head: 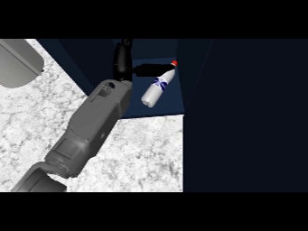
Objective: Pick up the bottled water, place it into the cabinet and close the cabinet
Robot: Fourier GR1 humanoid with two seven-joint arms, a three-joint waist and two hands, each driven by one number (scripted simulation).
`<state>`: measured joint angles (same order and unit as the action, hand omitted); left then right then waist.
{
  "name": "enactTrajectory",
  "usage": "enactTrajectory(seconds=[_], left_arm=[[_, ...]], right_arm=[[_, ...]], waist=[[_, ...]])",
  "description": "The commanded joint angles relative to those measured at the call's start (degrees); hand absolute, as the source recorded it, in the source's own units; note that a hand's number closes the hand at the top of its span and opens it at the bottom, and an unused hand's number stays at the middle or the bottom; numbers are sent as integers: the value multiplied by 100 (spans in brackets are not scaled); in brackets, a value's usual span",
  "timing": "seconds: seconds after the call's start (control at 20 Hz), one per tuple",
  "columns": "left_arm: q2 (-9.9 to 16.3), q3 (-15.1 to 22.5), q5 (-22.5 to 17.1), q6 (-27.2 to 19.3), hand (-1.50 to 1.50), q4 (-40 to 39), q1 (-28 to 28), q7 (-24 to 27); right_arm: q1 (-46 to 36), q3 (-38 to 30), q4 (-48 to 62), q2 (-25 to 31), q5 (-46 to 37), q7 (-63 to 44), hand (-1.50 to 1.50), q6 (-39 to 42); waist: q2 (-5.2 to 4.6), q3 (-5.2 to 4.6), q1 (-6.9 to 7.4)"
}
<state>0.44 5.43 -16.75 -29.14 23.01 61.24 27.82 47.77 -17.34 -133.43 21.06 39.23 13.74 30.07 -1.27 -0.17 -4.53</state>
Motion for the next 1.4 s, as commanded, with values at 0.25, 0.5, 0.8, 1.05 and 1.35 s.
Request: enactTrajectory(seconds=[0.25, 0.5, 0.8, 1.05, 1.35], left_arm=[[-43, 138, -683, 432, -150, -77, 102, 594], [-44, 814, -1172, 251, -150, 509, -442, 760], [-44, 1506, -1573, 328, -150, 1684, -1211, 340], [-44, 2215, -1597, 9, -150, 3075, -2209, 197], [-44, 2774, -1526, -254, -150, 4304, -3606, 499]], right_arm=[[-145, -147, -652, 21, 291, -450, -150, -363], [-6, -85, -714, -137, 151, -535, -150, -339], [188, -341, -889, -145, 454, -562, -150, -319], [113, -172, -1018, -320, 106, -693, -150, -559], [-48, -529, -872, 68, 645, -848, -150, -547]], waist=[[69, 9, 116], [116, 11, 181], [169, 11, 319], [182, 10, 467], [172, 9, 498]])
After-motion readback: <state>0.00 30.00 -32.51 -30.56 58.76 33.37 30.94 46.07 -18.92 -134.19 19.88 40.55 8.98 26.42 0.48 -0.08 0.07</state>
